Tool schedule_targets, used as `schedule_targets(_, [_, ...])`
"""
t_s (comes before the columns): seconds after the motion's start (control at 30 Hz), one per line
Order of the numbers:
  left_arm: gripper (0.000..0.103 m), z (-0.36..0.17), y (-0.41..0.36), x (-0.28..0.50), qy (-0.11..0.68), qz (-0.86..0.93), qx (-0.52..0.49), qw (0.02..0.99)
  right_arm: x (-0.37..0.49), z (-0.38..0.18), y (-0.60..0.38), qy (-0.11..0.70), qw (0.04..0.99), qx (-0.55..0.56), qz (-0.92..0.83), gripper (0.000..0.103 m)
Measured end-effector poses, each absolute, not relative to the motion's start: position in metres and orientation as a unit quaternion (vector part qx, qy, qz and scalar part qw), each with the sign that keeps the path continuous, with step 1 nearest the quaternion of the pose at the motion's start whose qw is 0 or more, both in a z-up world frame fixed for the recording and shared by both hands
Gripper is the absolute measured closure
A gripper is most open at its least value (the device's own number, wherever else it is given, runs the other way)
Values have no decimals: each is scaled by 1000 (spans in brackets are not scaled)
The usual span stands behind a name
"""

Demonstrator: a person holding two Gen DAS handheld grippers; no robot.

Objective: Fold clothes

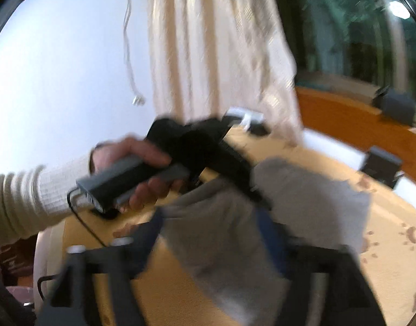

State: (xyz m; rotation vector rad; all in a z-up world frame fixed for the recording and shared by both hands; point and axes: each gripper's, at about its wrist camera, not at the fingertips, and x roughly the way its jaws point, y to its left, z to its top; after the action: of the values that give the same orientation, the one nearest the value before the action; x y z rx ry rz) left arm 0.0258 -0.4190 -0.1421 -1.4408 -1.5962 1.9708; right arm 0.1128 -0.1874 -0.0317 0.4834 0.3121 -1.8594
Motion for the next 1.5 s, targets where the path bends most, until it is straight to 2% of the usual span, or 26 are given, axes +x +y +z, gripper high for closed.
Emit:
schedule_targets(0.1, [70,-144,-420,26,-551,668,-486,119,91,-23,-156,102,519,209,-823,19])
schedule_targets(0.17, [70,-146,-421,26,-560,663,-481,124,58,-25,-135,69,478,259,-837,19])
schedule_targets(0.33, [71,-152,-424,29,-580,656,-464,137,-39,-49,-76,-100,415,403,-809,19])
schedule_targets(0.5, [71,-153,-423,27,-583,656,-458,142,-95,-70,-68,-218,448,471,-728,19])
schedule_targets(0.63, [70,-153,-423,26,-582,657,-457,144,-120,-87,-84,-276,473,508,-664,19])
schedule_targets(0.77, [70,-154,-424,27,-580,658,-456,147,-127,-98,-101,-278,473,529,-647,19])
schedule_targets(0.97, [70,-154,-425,27,-578,661,-454,152,-131,-111,-115,-226,417,573,-668,19])
schedule_targets(1.33, [71,-155,-426,29,-576,663,-450,162,-121,-114,-144,-166,472,585,-639,19])
schedule_targets(1.5, [71,-155,-428,30,-576,663,-449,167,-124,-118,-135,-212,491,577,-617,24])
